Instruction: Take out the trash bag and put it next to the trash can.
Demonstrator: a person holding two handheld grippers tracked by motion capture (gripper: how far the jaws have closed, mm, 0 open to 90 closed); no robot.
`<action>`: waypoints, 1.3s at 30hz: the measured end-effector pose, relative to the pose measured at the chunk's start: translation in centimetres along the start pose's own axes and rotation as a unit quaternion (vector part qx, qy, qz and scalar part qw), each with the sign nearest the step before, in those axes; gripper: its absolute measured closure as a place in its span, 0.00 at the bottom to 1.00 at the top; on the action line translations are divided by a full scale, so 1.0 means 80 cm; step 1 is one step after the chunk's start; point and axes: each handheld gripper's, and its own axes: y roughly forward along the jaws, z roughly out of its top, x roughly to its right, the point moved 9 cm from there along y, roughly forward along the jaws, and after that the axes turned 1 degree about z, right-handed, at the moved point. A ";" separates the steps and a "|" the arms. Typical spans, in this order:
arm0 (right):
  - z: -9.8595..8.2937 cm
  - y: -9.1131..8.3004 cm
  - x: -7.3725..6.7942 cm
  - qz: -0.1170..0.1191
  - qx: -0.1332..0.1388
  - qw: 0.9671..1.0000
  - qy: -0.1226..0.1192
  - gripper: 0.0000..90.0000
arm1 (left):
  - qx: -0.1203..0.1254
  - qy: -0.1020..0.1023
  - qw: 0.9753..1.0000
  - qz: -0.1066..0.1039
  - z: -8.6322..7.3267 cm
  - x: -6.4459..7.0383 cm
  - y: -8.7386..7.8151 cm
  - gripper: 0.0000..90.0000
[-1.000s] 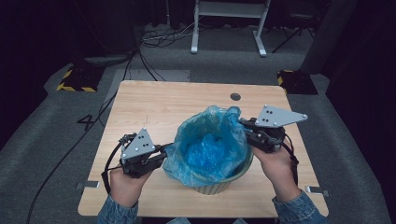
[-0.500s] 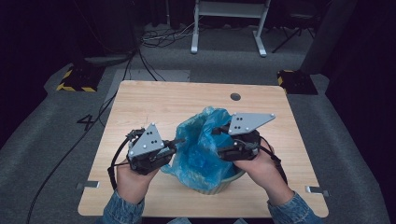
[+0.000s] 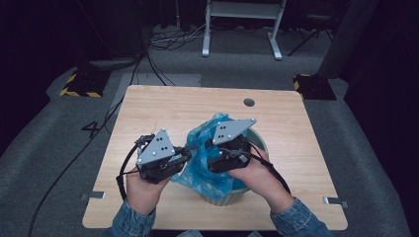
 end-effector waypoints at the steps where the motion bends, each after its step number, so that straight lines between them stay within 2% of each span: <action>1: -0.002 0.003 0.000 0.002 -0.006 1.000 -0.002 0.54 | 0.001 0.000 1.000 0.001 0.001 0.000 0.000 0.95; 2: -0.003 0.006 0.000 0.002 -0.012 1.000 -0.005 0.58 | 0.003 0.001 1.000 0.001 0.001 0.000 -0.001 0.95; 4: -0.004 0.010 -0.002 0.001 -0.022 1.000 -0.014 0.73 | 0.005 0.000 1.000 0.001 0.002 0.001 -0.002 0.95; 5: -0.004 0.010 -0.002 0.001 -0.022 1.000 -0.014 0.73 | 0.005 0.000 1.000 0.001 0.002 0.001 -0.002 0.95; 6: -0.004 0.011 -0.003 0.000 -0.025 1.000 -0.015 0.80 | 0.007 0.001 1.000 0.001 0.002 0.002 -0.003 0.95; 8: -0.005 0.011 -0.003 0.002 -0.032 0.999 -0.005 0.94 | 0.011 0.003 1.000 0.003 0.004 0.003 -0.005 0.95; 14: -0.004 -0.001 0.002 -0.012 -0.024 1.000 0.006 0.99 | 0.021 -0.002 1.000 0.009 0.005 0.000 -0.012 0.92; 20: 0.002 -0.020 0.011 -0.029 0.004 0.999 0.017 1.00 | 0.030 -0.012 0.999 0.034 -0.002 -0.011 -0.020 0.68; 23: 0.004 -0.026 0.014 -0.033 0.015 0.999 0.020 1.00 | 0.027 -0.012 0.999 0.040 -0.008 -0.013 -0.023 0.62; 25: 0.010 -0.034 0.018 -0.034 0.037 0.998 0.028 1.00 | 0.025 -0.011 0.999 0.045 -0.011 -0.014 -0.026 0.58; 27: 0.012 -0.036 0.019 -0.034 0.043 0.998 0.030 1.00 | 0.027 -0.012 0.998 0.047 -0.013 -0.014 -0.029 0.57; 29: 0.017 -0.042 0.021 -0.032 0.061 0.997 0.037 1.00 | 0.027 -0.012 0.998 0.052 -0.015 -0.016 -0.033 0.55; 39: 0.037 -0.068 0.028 -0.042 0.105 0.993 0.038 1.00 | 0.025 -0.026 0.997 0.063 -0.034 -0.025 -0.050 0.55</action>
